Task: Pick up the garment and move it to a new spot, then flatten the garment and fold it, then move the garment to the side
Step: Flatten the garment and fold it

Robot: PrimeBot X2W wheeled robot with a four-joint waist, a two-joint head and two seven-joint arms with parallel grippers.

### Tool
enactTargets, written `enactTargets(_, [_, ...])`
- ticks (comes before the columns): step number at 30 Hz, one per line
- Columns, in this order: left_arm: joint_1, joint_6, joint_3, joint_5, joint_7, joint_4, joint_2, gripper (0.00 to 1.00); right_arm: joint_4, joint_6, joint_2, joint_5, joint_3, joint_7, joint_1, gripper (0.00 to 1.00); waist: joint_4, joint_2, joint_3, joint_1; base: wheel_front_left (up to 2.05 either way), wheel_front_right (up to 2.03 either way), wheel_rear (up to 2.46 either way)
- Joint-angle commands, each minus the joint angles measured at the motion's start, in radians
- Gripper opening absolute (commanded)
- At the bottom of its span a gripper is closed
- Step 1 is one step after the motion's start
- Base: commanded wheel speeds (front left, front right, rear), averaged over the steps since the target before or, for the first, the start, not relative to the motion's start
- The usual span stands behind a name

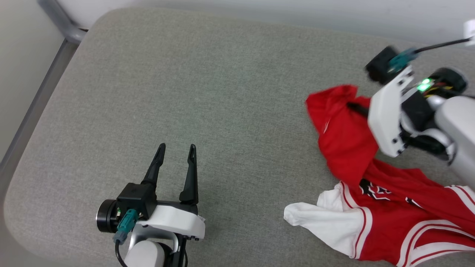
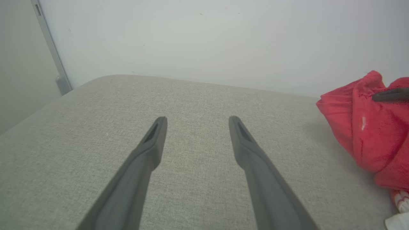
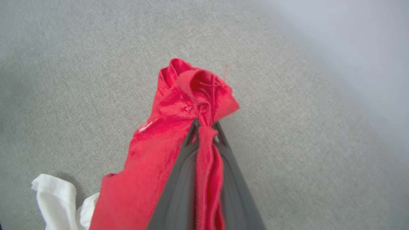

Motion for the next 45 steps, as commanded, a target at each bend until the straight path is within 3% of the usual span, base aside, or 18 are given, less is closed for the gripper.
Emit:
enactTargets(1, [0.011, 0.002, 0.007, 0.006, -0.002, 0.000, 0.000, 1.00, -0.004, -0.001, -0.020, 0.016, -0.014, -0.024, -0.002, 0.00, -0.016, 0.0000, -0.018, 0.0000, 0.00, 0.00, 0.00])
enactTargets(4, [0.026, -0.002, 0.014, 0.015, -0.002, -0.002, 0.000, 1.00, 0.005, -0.001, -0.116, 0.040, -0.064, -0.068, -0.012, 0.00, -0.032, 0.0000, -0.037, 0.0000, 0.00, 0.00, 0.00])
enactTargets(11, [0.037, -0.007, 0.018, 0.021, -0.002, -0.006, 0.000, 1.00, 0.133, -0.001, -0.233, 0.073, -0.162, -0.099, 0.041, 0.00, -0.036, 0.0000, -0.039, 0.0000, 0.00, 0.00, 0.00])
enactTargets(16, [0.028, -0.015, 0.018, 0.024, -0.002, -0.007, 0.000, 1.00, 0.310, -0.001, -0.243, 0.084, -0.200, -0.032, 0.119, 0.00, -0.030, 0.0000, -0.017, 0.0000, 0.00, 0.00, 0.00])
enactTargets(21, [0.010, -0.019, 0.006, 0.021, -0.002, -0.005, 0.000, 1.00, 0.507, -0.001, -0.201, 0.110, -0.241, -0.007, 0.216, 0.00, -0.012, 0.0000, 0.010, 0.0000, 0.00, 0.00, 0.00])
enactTargets(26, [0.003, -0.021, 0.013, 0.029, -0.002, 0.001, 0.000, 1.00, 0.574, -0.001, -0.148, 0.117, -0.252, -0.040, 0.267, 0.00, -0.012, 0.0000, 0.014, 0.0000, 0.00, 0.00, 0.00])
enactTargets(27, [0.005, -0.022, 0.016, 0.032, -0.003, 0.003, 0.000, 1.00, 0.570, -0.001, -0.140, 0.119, -0.259, -0.060, 0.264, 0.21, -0.017, 0.0000, 0.008, 0.0000, 0.00, 0.00, 0.00])
enactTargets(28, [0.008, -0.024, 0.020, 0.038, -0.002, 0.004, 0.000, 1.00, 0.561, -0.001, -0.137, 0.114, -0.264, -0.090, 0.255, 1.00, -0.024, 0.0000, 0.002, 0.0000, 0.00, 0.00, 0.00])
enactTargets(36, [0.005, -0.064, 0.071, 0.086, -0.003, 0.005, 0.003, 1.00, 0.470, -0.001, -0.162, -0.024, -0.286, -0.442, 0.193, 1.00, -0.100, 0.0000, -0.067, 0.0000, 0.00, 0.00, 0.00])
enactTargets(42, [-0.036, -0.124, 0.091, 0.117, -0.002, 0.015, 0.031, 1.00, 0.431, -0.001, -0.102, -0.129, -0.368, -0.674, 0.215, 1.00, -0.152, 0.0000, -0.102, 0.0000, 0.00, 0.00, 0.00])
enactTargets(45, [-0.079, -0.152, 0.082, 0.135, -0.003, 0.024, 0.066, 1.00, 0.398, -0.001, -0.053, -0.199, -0.443, -0.739, 0.247, 1.00, -0.170, 0.0000, -0.110, 0.0000, 0.00, 0.00, 0.00])
